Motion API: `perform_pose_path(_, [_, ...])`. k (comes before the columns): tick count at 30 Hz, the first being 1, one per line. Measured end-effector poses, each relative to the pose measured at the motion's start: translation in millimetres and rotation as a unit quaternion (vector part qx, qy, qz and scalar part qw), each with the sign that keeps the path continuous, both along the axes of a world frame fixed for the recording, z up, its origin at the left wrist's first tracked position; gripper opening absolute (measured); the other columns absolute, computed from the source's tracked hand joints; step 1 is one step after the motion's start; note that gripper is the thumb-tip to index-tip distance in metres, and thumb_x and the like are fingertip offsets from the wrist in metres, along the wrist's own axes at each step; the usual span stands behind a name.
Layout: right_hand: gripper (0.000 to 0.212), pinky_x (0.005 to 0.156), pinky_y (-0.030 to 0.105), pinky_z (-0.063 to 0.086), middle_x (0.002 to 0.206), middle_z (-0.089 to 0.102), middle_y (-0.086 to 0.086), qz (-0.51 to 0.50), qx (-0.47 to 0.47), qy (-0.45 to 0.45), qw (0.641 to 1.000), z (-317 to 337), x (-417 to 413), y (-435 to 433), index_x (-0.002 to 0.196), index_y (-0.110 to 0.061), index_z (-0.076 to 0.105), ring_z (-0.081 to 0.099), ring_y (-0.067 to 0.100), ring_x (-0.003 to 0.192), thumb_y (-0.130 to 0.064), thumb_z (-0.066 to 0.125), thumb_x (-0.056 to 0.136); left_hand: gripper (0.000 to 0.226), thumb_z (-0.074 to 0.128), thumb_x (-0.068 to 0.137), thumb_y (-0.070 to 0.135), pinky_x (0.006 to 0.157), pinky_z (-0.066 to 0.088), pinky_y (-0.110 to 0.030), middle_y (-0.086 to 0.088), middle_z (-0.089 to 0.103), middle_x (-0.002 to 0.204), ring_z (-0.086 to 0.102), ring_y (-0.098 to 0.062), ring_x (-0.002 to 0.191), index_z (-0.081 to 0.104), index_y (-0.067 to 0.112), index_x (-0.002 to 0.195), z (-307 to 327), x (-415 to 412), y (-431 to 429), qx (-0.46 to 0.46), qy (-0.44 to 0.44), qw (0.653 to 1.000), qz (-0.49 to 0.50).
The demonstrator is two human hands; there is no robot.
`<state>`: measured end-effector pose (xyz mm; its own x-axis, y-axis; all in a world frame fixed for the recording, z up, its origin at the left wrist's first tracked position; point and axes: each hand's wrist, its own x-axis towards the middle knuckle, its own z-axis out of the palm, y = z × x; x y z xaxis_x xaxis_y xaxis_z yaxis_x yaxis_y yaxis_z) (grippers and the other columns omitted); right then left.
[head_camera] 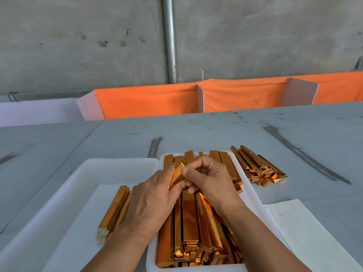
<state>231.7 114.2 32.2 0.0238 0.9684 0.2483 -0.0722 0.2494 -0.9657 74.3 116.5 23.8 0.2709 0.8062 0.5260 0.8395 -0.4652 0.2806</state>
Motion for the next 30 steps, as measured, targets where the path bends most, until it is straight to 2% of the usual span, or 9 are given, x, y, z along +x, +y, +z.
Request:
perform_pose_path(5, [0.004,0.054,0.024,0.053,0.064,0.069,0.003,-0.094,-0.032,-0.017,0.995,-1,5,4,0.087,-0.014,0.067,0.062,0.013,0.051,-0.015,0.07,0.091,0.075,0.064,0.079,0.06,0.051,0.028,-0.007,0.011,0.062,0.104,0.051,0.0,0.058,0.035,0.034,0.143,6,-2,0,0.011,-0.001,0.999,0.048])
perform_pose_path(7, [0.003,0.055,0.023,0.053,0.063,0.069,0.001,-0.131,-0.049,0.008,0.99,-1,9,6,0.091,-0.016,0.066,0.063,0.01,0.05,-0.018,0.067,0.093,0.083,0.07,0.074,0.059,0.052,0.025,-0.005,0.015,0.058,0.111,0.047,0.007,0.054,0.03,0.036,0.143,8,-5,2,0.001,-0.054,0.997,0.061])
perform_pose_path(9, [0.004,0.054,0.021,0.052,0.063,0.069,0.001,-0.147,-0.063,0.033,0.987,-1,12,8,0.095,-0.016,0.065,0.062,0.009,0.05,-0.019,0.065,0.094,0.084,0.077,0.072,0.051,0.052,0.037,-0.005,0.024,0.057,0.109,0.058,0.004,0.058,0.03,0.041,0.141,9,-6,3,-0.03,-0.172,0.984,0.031])
perform_pose_path(13, [0.005,0.048,0.021,0.047,0.059,0.066,0.001,-0.138,-0.082,0.015,0.987,-1,11,7,0.097,-0.017,0.065,0.054,0.009,0.044,-0.022,0.062,0.097,0.068,0.083,0.071,0.026,0.066,0.053,-0.012,0.023,0.064,0.094,0.066,0.003,0.085,0.048,0.048,0.125,6,-7,5,-0.123,-0.42,0.895,-0.09])
perform_pose_path(17, [0.012,0.043,0.02,0.039,0.054,0.06,-0.002,-0.131,-0.091,-0.031,0.987,-5,10,9,0.093,-0.021,0.066,0.046,0.005,0.04,-0.029,0.06,0.098,0.057,0.084,0.066,0.027,0.07,0.058,-0.025,0.005,0.07,0.102,0.071,-0.018,0.089,0.064,0.045,0.116,9,-9,8,-0.201,-0.504,0.823,-0.17])
perform_pose_path(20, [0.013,0.044,0.018,0.037,0.055,0.061,-0.001,-0.129,-0.089,-0.047,0.987,-6,7,9,0.093,-0.022,0.067,0.047,0.003,0.041,-0.032,0.06,0.097,0.061,0.088,0.064,0.024,0.075,0.056,-0.025,0.0,0.072,0.102,0.07,-0.018,0.095,0.065,0.04,0.118,9,-11,10,-0.232,-0.538,0.785,-0.204])
perform_pose_path(24, [0.011,0.044,0.014,0.039,0.074,0.073,0.004,-0.107,-0.067,-0.073,0.989,-6,4,7,0.092,-0.023,0.067,0.054,0.005,0.044,-0.031,0.06,0.097,0.047,0.085,0.065,0.032,0.075,0.055,-0.022,0.003,0.073,0.096,0.068,-0.014,0.094,0.071,0.034,0.109,7,-10,12,-0.229,-0.527,0.789,-0.219])
perform_pose_path(28, [0.007,0.046,0.009,0.04,0.071,0.07,-0.006,-0.134,-0.047,-0.1,0.985,-6,2,5,0.091,-0.03,0.066,0.06,0.002,0.049,-0.029,0.062,0.095,0.024,0.078,0.074,0.04,0.078,0.048,-0.008,0.007,0.07,0.111,0.062,-0.002,0.108,0.068,0.033,0.094,9,-11,12,-0.162,-0.526,0.81,-0.202])
perform_pose_path(30, [0.009,0.048,0.008,0.042,0.072,0.069,-0.007,-0.147,-0.034,-0.113,0.982,-5,2,4,0.09,-0.033,0.065,0.063,-0.001,0.056,-0.027,0.062,0.095,0.017,0.066,0.085,0.045,0.075,0.047,-0.006,0.001,0.069,0.104,0.064,-0.003,0.1,0.06,0.031,0.092,10,-12,12,-0.118,-0.493,0.846,-0.165])
